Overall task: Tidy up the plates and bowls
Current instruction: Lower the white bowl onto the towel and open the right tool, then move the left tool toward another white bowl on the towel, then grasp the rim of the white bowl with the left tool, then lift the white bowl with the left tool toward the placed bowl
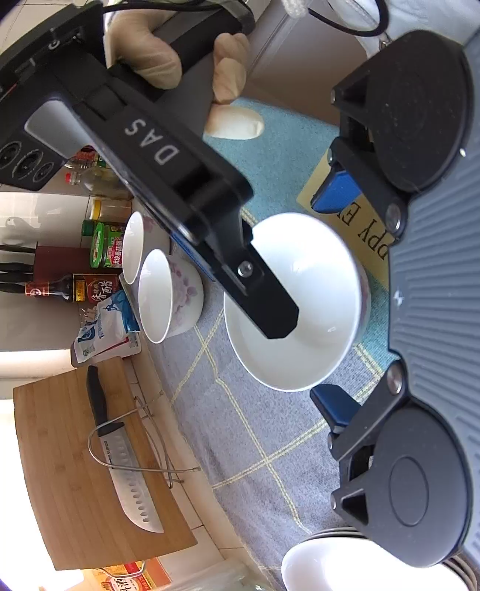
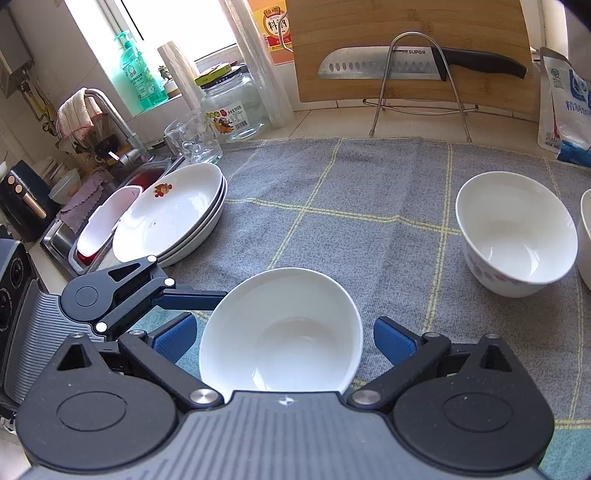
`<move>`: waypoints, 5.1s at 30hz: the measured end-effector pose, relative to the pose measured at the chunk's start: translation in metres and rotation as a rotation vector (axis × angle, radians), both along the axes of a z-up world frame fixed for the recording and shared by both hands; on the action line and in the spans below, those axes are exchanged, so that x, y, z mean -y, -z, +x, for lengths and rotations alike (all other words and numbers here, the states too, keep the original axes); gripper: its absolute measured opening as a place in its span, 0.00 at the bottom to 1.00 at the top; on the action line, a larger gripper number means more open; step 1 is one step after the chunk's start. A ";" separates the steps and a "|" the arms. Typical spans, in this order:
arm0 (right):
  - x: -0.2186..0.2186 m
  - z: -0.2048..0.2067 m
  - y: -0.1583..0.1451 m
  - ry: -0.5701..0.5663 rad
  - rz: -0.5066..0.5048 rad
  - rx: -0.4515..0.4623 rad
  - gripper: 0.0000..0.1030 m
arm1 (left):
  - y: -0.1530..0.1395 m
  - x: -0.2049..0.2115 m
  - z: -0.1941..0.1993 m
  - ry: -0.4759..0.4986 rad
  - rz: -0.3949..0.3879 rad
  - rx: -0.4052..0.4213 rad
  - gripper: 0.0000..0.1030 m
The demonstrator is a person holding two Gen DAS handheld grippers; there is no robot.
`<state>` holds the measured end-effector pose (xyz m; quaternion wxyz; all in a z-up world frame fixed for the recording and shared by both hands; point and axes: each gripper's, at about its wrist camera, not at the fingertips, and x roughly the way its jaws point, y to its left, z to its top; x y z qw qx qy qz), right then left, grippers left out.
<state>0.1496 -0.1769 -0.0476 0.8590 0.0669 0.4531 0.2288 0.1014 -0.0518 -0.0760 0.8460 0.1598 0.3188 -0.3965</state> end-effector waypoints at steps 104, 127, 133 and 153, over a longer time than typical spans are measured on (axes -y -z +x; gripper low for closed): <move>0.081 0.017 0.003 0.143 -0.316 0.248 0.83 | -0.033 0.147 0.161 0.147 0.057 -0.145 0.55; 0.039 -0.031 -0.030 0.019 -0.265 0.289 0.83 | -0.067 0.084 0.096 0.030 0.019 -0.085 0.55; 0.023 -0.040 -0.035 -0.036 -0.256 0.293 0.83 | -0.068 0.059 0.084 -0.017 0.019 -0.093 0.55; -0.006 -0.050 -0.020 -0.147 -0.191 0.224 0.83 | -0.051 0.018 0.059 -0.084 0.034 -0.157 0.56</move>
